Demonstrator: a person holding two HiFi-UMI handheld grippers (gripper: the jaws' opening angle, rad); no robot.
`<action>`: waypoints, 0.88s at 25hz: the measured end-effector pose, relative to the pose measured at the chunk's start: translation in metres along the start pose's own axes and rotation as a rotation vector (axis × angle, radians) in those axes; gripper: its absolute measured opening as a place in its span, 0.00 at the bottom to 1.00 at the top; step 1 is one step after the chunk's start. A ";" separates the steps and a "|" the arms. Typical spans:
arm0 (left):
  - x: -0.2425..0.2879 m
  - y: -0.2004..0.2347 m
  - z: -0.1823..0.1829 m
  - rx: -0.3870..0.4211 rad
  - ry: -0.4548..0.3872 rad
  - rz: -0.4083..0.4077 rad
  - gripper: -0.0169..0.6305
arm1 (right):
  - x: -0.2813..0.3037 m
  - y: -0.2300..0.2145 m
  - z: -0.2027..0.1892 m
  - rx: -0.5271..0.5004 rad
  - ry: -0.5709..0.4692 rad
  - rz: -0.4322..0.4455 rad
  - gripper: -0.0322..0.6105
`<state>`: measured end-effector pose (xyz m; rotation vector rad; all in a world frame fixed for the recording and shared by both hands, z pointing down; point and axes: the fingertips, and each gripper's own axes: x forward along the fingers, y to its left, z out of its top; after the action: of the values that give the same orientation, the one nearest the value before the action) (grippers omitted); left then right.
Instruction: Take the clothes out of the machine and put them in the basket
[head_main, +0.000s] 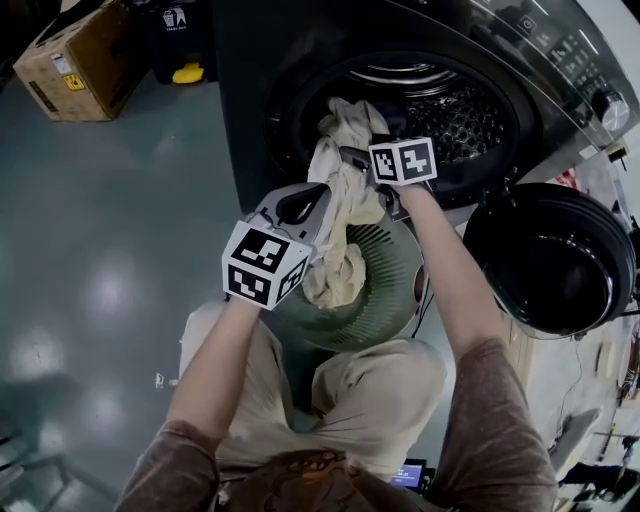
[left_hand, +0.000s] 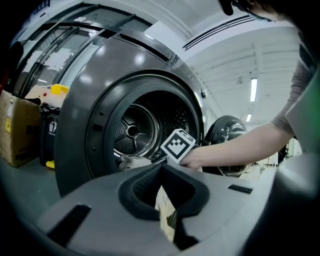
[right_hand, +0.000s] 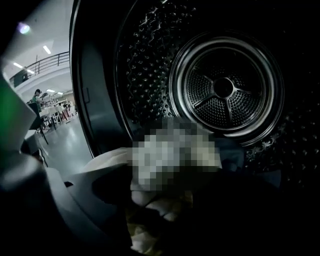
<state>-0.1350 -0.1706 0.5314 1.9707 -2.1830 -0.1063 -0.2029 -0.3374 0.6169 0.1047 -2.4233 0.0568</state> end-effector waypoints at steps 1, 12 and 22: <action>0.001 -0.001 -0.001 -0.004 0.000 -0.002 0.04 | 0.000 0.001 -0.001 0.013 0.000 0.009 0.59; 0.001 0.010 -0.002 -0.061 -0.013 0.023 0.04 | -0.053 0.031 0.004 -0.034 -0.088 0.060 0.10; -0.001 0.016 -0.002 -0.079 -0.023 0.023 0.04 | -0.146 0.104 -0.062 -0.150 -0.038 0.227 0.10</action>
<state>-0.1504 -0.1678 0.5363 1.9110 -2.1798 -0.2092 -0.0623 -0.2209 0.5665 -0.2390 -2.4579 -0.0245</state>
